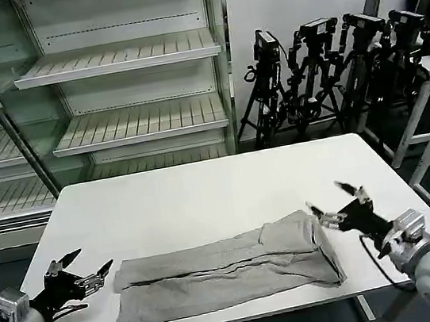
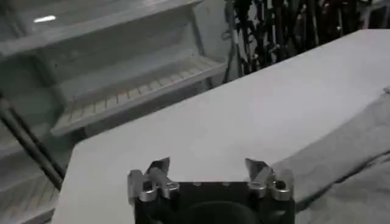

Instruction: Fold and organize the clothes.

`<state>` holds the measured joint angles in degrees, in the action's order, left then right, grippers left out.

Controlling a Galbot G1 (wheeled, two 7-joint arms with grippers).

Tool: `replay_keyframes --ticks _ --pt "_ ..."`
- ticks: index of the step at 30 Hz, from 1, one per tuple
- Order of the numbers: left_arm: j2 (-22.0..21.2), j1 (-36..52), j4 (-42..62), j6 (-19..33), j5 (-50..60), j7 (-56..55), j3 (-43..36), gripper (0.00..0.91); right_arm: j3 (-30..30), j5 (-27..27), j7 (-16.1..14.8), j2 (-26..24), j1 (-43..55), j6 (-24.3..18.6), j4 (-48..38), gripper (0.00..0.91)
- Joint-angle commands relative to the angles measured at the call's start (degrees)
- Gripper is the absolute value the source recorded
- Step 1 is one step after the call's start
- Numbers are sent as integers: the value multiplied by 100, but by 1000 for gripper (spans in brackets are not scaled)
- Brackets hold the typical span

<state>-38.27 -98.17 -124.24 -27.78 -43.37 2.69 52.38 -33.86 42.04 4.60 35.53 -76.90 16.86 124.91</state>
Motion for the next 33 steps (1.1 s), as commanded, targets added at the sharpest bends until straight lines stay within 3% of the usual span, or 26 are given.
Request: replay_keyframes --ticks 1,13,33 --pt "-1002 348 -21 -415 -929 -474 -522 907 -698 159 82 321 -103 -25 363 907" --pt "-1274 426 38 -496 -1139 -499 -809 907 -548 17 167 742 -189 15 738 907" --pt "-1205 602 240 -520 -888 -460 -1437 907 -499 -78 230 1052 -399 -2 828 907"
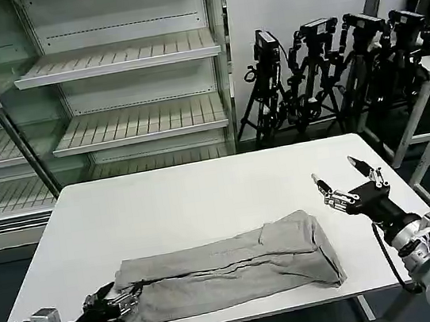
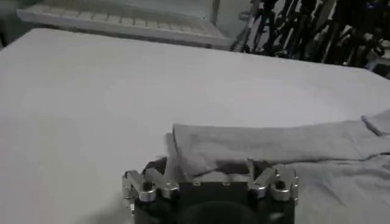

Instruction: Fold and organize the clothes.

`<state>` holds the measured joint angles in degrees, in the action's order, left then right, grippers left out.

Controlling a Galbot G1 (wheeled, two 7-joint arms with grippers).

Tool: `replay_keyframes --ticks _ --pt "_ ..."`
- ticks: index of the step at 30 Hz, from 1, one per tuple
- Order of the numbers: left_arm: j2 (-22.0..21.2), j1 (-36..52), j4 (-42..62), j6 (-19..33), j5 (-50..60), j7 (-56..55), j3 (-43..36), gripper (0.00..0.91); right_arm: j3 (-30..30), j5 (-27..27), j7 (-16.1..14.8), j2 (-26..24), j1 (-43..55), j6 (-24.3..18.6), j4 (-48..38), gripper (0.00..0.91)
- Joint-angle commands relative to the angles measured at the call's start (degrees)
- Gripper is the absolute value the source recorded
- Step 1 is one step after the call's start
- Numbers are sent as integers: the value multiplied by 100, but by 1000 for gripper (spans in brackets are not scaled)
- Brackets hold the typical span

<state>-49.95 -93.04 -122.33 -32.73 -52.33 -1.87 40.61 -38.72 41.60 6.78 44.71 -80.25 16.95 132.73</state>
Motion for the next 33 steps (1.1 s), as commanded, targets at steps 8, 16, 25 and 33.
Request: replay_keyframes --ticks 8,16,25,33 --pt "-58 280 140 -27 -56 46 -250 907 88 -141 24 245 -75 -9 27 907" --pt "-59 376 233 -26 -85 107 -262 766 236 -252 44 331 -48 3 4 907" --pt "-65 424 356 -7 -3 171 -348 60 343 -358 38 445 -75 -2 -50 907" --pt "-79 440 371 -6 46 186 -361 50 364 -363 28 474 -60 -18 -85 907"
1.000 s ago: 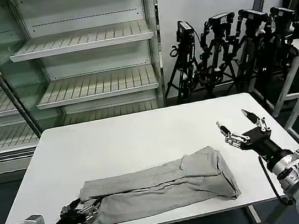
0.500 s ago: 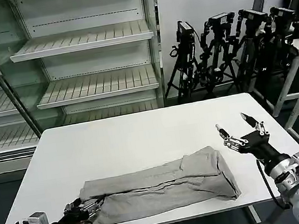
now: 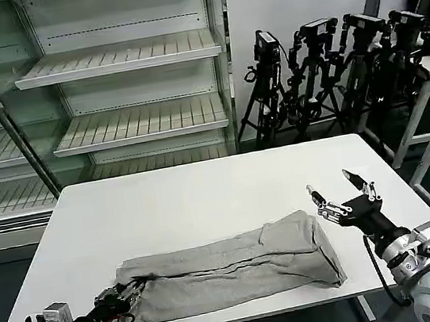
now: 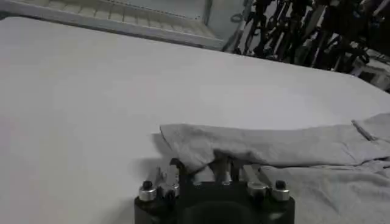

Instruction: Fold and organize the clothes.

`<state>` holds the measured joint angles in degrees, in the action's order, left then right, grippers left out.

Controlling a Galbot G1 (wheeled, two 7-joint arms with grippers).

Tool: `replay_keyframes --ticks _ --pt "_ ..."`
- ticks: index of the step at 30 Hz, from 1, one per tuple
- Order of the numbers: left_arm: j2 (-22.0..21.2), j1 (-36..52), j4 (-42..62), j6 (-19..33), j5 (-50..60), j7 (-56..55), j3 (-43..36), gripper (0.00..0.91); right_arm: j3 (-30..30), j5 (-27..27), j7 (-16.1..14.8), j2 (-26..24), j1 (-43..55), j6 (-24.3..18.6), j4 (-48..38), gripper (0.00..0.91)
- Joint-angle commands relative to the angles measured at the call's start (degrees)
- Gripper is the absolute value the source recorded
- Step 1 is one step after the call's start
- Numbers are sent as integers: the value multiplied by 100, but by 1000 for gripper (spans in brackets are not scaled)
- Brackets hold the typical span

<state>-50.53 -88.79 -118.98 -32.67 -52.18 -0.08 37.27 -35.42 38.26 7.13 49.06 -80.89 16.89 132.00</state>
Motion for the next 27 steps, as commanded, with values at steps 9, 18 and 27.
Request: replay_keyframes --ticks 9,18,27 --pt "-58 27 23 32 71 15 46 40 60 -91 -15 101 -89 -39 1 907" --pt "-106 -47 -26 121 103 31 215 40 70 -159 -16 120 -181 -65 70 907" --pt "200 -288 -116 129 98 47 788 40 78 -167 -36 124 -243 -102 142 907"
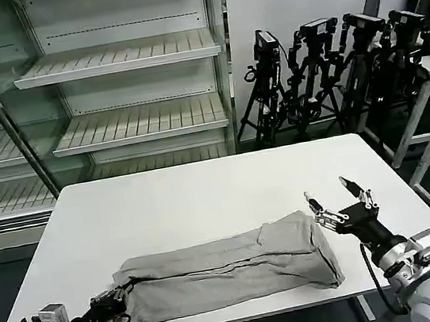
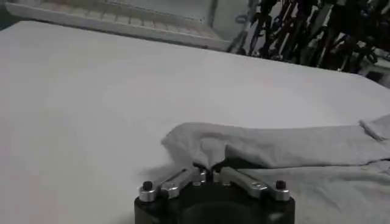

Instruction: Fold and organize the clothes.

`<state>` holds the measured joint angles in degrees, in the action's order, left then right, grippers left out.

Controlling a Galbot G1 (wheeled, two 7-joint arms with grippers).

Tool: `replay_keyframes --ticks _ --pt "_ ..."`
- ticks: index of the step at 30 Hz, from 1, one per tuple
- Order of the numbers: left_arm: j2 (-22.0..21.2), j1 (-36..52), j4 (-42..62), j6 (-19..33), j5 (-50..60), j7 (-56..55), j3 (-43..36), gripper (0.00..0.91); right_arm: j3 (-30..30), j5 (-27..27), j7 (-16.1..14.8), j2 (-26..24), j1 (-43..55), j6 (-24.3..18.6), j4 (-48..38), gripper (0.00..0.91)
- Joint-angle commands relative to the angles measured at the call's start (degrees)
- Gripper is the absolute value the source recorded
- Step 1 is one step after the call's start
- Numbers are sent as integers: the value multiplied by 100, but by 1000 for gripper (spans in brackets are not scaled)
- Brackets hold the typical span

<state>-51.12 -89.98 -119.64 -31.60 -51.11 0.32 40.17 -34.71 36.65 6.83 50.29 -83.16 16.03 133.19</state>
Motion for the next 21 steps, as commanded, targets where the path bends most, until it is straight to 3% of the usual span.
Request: replay_keyframes --ticks 1,13,21 --pt "349 -216 -53 16 -15 0 606 40 14 0 -6 3 -11 -21 25 907" --pt "1302 -876 240 9 -120 9 1846 40 72 154 -6 -39 240 -91 -12 907" --pt "1668 -1260 389 -29 13 50 2717 40 94 246 -32 -144 359 -136 -88 907"
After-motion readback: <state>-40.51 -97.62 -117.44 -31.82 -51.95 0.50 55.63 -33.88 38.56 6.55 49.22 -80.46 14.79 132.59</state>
